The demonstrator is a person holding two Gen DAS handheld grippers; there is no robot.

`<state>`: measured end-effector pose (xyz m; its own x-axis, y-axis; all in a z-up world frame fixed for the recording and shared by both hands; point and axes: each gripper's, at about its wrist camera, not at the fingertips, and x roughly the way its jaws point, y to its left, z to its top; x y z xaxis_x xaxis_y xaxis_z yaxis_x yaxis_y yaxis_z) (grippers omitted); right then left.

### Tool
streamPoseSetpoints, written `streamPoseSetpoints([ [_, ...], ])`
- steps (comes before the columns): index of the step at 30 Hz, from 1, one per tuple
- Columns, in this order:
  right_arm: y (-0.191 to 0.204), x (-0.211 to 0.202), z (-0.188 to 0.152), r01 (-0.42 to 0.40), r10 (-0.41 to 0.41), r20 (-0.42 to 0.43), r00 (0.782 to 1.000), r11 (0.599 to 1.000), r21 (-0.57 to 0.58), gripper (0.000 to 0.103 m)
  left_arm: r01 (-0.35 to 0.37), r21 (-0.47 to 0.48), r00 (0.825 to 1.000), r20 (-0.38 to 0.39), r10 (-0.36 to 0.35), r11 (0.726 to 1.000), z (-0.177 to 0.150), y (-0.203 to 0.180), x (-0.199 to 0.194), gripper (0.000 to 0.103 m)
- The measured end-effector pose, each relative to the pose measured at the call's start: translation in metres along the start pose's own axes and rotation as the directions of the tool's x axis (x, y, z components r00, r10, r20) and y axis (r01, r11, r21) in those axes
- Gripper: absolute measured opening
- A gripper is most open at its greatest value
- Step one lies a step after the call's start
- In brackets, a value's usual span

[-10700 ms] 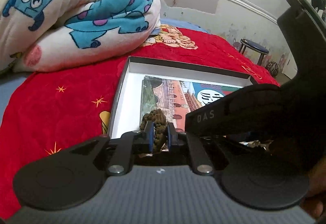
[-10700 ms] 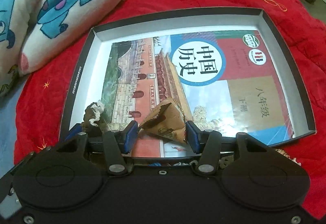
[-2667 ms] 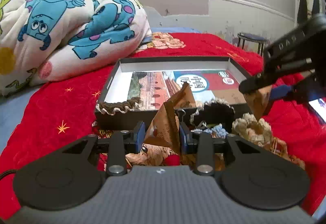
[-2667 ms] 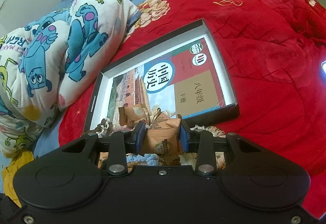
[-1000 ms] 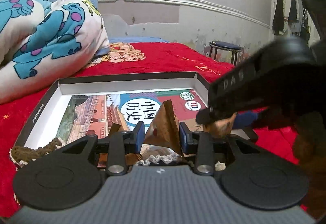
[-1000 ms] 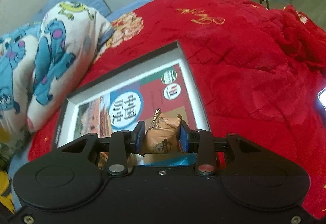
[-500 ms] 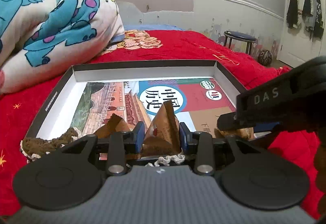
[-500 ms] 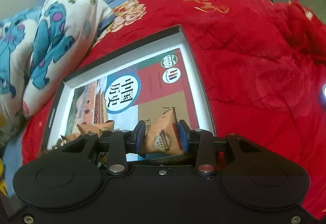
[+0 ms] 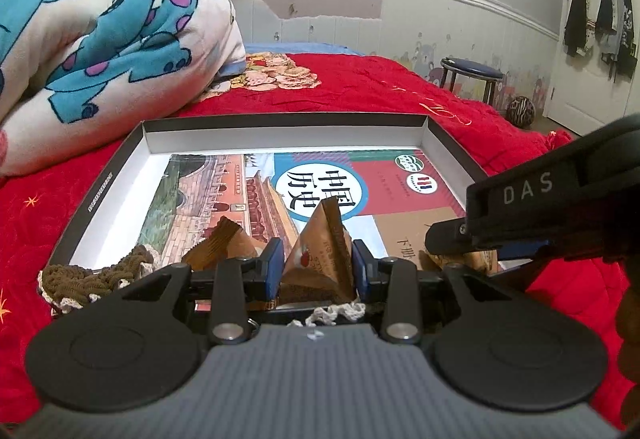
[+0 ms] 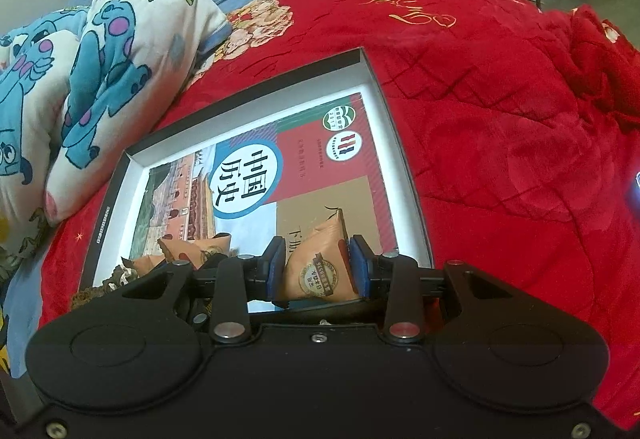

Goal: Organize objects
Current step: 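Carry both paper packets over the black box lid and lower them inside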

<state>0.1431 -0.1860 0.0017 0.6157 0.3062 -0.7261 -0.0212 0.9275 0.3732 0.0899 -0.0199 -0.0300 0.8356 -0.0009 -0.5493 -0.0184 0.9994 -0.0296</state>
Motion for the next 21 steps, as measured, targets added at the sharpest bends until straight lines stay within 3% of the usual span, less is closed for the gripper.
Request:
streamPoseSetpoints([
  [21, 0.0035, 0.0019, -0.0008, -0.009, 0.009, -0.003, 1.0, 1.0, 0.014, 0.034, 0.008, -0.018, 1.0, -0.013, -0.008, 1.0, 0.0029, 0.0026, 0.0016, 0.045],
])
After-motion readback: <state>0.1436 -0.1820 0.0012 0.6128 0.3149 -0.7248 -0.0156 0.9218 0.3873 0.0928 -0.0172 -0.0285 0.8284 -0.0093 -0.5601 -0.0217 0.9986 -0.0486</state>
